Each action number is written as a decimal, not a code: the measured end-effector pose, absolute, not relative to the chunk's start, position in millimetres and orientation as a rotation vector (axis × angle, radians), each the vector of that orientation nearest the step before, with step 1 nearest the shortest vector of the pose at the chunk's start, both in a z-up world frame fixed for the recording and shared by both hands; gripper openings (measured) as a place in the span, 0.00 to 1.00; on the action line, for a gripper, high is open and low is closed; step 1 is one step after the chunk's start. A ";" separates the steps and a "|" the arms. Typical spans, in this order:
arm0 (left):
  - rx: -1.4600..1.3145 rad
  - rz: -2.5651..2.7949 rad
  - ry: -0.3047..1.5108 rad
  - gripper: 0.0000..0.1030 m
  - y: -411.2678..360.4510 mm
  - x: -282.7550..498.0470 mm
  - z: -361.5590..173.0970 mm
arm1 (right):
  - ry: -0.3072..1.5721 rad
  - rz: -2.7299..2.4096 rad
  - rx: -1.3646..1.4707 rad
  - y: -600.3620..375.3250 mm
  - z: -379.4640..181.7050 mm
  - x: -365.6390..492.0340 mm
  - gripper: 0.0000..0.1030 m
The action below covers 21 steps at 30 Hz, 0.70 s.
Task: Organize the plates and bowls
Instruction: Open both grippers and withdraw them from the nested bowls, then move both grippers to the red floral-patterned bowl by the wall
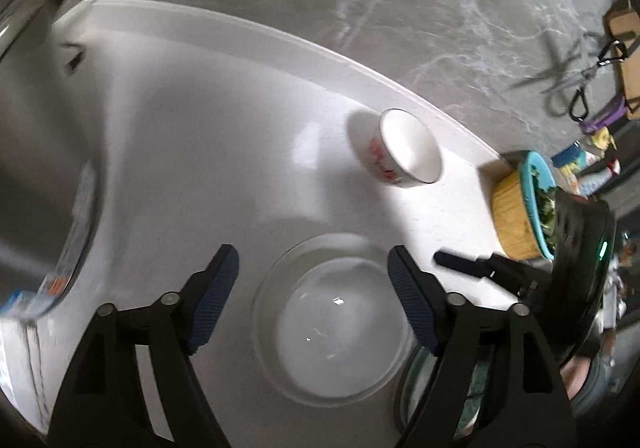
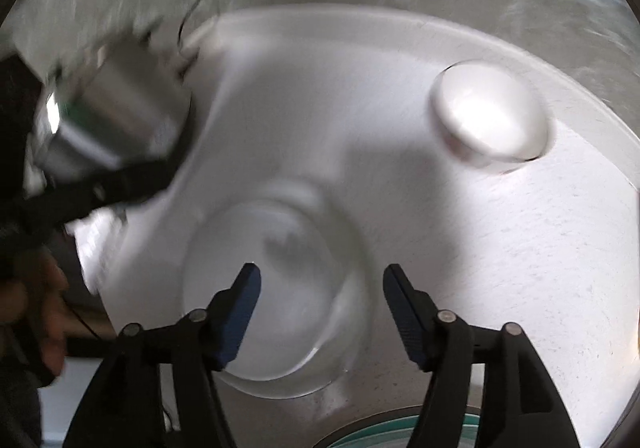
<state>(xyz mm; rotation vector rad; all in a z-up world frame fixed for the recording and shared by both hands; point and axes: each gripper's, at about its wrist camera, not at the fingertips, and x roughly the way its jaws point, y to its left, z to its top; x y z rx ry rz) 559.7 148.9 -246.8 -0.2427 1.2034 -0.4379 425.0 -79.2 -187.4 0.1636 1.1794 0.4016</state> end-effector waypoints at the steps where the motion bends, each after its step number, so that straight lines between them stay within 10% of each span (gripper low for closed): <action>1: -0.234 -0.452 1.204 0.74 145.4 564.3 -244.2 | 1.168 0.385 0.216 -93.1 -182.8 429.5 0.70; 5: -0.138 -0.524 1.201 0.75 108.1 600.2 -238.3 | 1.127 0.259 0.370 -161.7 -170.4 455.1 0.80; 8: -0.082 -0.542 1.198 1.00 79.4 626.9 -242.0 | 1.124 0.205 0.433 -201.4 -172.8 475.0 0.85; 21: 0.087 -0.546 1.294 1.00 -8.5 711.1 -293.3 | 1.194 0.174 0.384 -219.1 -217.8 546.2 1.00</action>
